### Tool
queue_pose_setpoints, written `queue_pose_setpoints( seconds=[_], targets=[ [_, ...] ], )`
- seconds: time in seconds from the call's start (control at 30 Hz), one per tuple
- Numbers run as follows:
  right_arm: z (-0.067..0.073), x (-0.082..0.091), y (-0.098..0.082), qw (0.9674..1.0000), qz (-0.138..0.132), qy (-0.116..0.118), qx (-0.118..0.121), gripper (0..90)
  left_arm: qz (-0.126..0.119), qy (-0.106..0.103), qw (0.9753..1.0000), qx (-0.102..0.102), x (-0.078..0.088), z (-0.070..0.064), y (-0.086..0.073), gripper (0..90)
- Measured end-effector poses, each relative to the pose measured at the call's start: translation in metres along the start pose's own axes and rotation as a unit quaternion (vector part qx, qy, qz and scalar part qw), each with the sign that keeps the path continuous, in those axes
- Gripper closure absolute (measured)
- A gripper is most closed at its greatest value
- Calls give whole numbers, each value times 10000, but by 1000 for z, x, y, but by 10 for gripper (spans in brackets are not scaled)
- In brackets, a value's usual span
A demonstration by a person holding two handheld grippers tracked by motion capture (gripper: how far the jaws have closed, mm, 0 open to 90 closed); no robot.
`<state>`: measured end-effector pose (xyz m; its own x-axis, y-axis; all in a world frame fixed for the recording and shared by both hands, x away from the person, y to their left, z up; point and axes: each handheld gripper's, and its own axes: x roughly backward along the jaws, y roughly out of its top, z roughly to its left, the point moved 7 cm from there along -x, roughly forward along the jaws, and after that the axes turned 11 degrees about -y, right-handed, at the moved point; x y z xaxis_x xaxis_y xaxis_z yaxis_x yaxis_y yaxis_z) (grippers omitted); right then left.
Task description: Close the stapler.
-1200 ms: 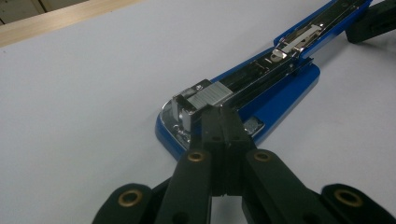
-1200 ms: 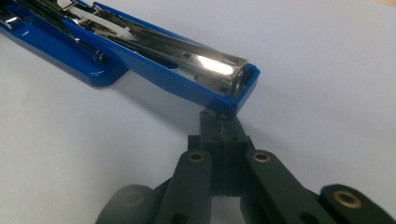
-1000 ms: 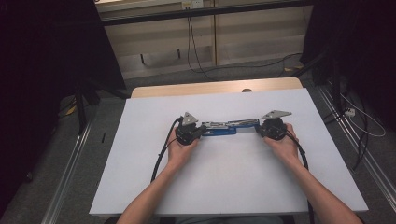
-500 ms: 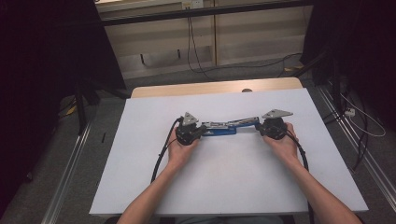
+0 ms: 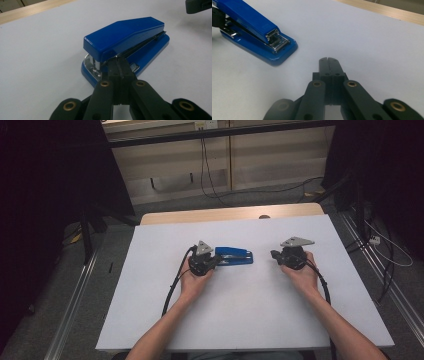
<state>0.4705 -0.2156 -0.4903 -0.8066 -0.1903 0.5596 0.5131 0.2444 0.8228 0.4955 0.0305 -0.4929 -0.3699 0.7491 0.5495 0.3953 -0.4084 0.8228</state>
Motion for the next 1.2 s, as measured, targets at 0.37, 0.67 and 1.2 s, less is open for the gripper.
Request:
queue_pose_setpoints(
  seconds=[0.37,0.67,1.2],
  targets=[
    [1,4,3,9993,-180,225,-219,865,26,-4,10000,78,2,1,0,900],
    [2,8,5,9987,-247,310,-322,757,-41,-56,9999,134,8,1,-1,872],
    [-3,14,7,9975,-404,202,-541,260,-219,192,9993,234,22,4,-3,457]
  ],
)
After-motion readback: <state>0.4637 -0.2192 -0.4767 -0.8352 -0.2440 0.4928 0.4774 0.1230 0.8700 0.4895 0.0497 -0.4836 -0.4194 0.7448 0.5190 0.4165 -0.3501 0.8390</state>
